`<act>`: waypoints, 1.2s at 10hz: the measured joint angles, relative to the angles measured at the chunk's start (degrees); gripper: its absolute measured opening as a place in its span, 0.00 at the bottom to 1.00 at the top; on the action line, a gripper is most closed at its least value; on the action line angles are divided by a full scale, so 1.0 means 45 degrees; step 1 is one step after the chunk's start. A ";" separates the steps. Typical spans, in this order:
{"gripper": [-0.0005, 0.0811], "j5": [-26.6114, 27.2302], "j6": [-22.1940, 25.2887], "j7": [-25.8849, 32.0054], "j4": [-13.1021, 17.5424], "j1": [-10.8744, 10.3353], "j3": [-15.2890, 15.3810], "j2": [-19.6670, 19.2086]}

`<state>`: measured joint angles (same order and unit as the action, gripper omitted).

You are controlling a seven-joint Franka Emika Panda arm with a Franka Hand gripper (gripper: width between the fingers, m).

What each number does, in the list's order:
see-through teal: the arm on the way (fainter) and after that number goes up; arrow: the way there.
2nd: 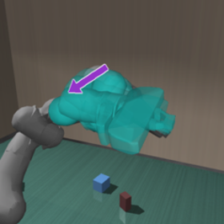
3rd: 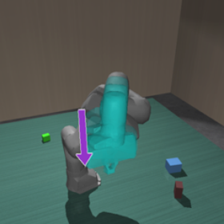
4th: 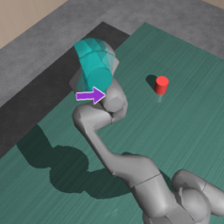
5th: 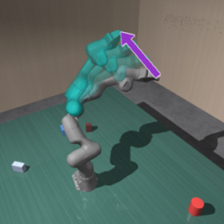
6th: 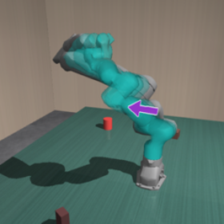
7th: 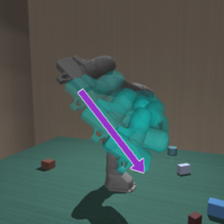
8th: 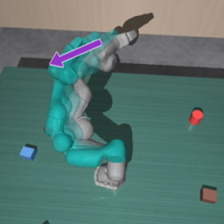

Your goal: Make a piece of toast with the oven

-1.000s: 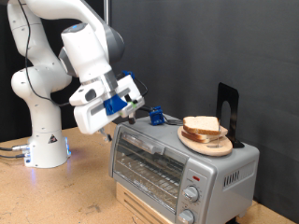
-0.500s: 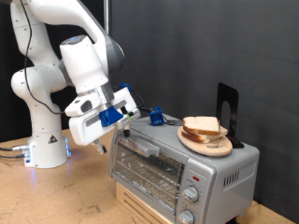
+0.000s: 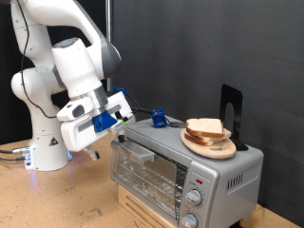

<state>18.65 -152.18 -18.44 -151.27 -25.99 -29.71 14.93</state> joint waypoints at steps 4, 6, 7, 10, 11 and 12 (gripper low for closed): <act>1.00 0.0024 -0.0038 -0.0235 0.0053 0.0294 -0.0114 -0.0220; 1.00 0.0303 -0.0339 -0.0369 0.0402 0.0348 -0.0282 -0.0970; 1.00 0.0666 -0.0431 -0.0303 0.0708 0.0343 -0.0351 -0.1459; 1.00 0.2066 -0.0424 0.0695 0.1619 0.0339 -0.0420 -0.2509; 1.00 0.2324 -0.0401 0.1036 0.1768 0.0338 -0.0419 -0.2678; 1.00 0.2395 -0.0380 0.1246 0.1807 0.0338 -0.0419 -0.2752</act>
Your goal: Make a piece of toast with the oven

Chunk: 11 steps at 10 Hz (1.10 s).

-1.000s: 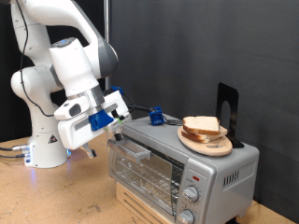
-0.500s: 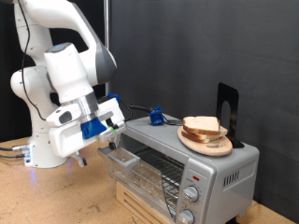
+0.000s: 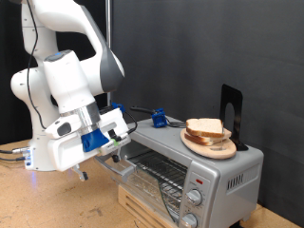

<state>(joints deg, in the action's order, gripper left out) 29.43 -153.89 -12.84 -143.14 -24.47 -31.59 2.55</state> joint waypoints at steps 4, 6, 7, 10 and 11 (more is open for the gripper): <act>1.00 -0.0096 -0.0001 0.0097 -0.0068 0.0030 -0.0003 -0.0497; 1.00 -0.0006 -0.0118 0.0436 -0.0199 0.0083 -0.0003 -0.0715; 1.00 0.0171 -0.0202 0.0726 -0.0272 0.0097 -0.0003 -0.0734; 1.00 0.0953 -0.0375 0.1615 -0.0318 0.0096 0.0027 -0.0679; 1.00 0.1061 -0.0386 0.1818 -0.0333 0.0096 0.0033 -0.0579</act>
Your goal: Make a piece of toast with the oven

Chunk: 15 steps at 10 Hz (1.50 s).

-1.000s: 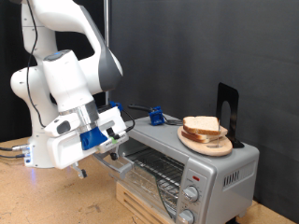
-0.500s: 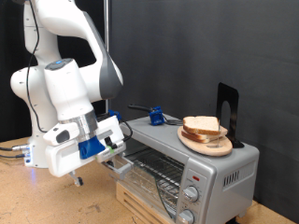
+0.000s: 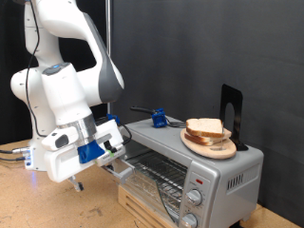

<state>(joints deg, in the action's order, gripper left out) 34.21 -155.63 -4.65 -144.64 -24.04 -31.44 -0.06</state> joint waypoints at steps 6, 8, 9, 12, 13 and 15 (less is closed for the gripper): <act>1.00 -0.0427 0.0069 -0.0179 -0.0441 0.0100 -0.0007 0.1083; 1.00 -0.1318 0.0334 -0.0831 -0.0522 0.0342 -0.0010 0.1117; 1.00 -0.1523 0.0383 -0.0911 -0.0577 0.0438 -0.0017 0.1117; 1.00 -0.1563 0.0378 -0.0895 -0.0680 0.0615 -0.0033 0.1117; 1.00 -0.1672 0.0362 -0.0895 -0.0689 0.0712 -0.0038 0.1117; 1.00 -0.2131 0.0335 -0.0935 -0.0730 0.1018 -0.0057 0.1093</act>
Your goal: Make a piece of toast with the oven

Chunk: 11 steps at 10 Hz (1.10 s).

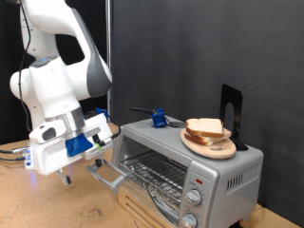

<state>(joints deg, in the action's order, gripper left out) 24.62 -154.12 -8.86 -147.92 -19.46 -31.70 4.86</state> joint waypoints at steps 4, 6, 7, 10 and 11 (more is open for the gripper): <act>1.00 -0.0077 -0.0897 -0.0178 -0.0058 0.0394 -0.0022 -0.0988; 1.00 0.1133 -0.1109 0.0594 0.0415 0.0393 0.0092 -0.1751; 1.00 0.1489 -0.1111 0.0821 0.0683 0.0395 0.0143 -0.2086; 1.00 0.1633 -0.1284 0.1014 0.1105 0.0421 0.0167 -0.2960; 1.00 0.1728 -0.1449 0.1110 0.1187 0.0436 0.0194 -0.3286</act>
<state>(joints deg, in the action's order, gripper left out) 32.39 -160.64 -3.87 -142.58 -17.50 -30.83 -9.93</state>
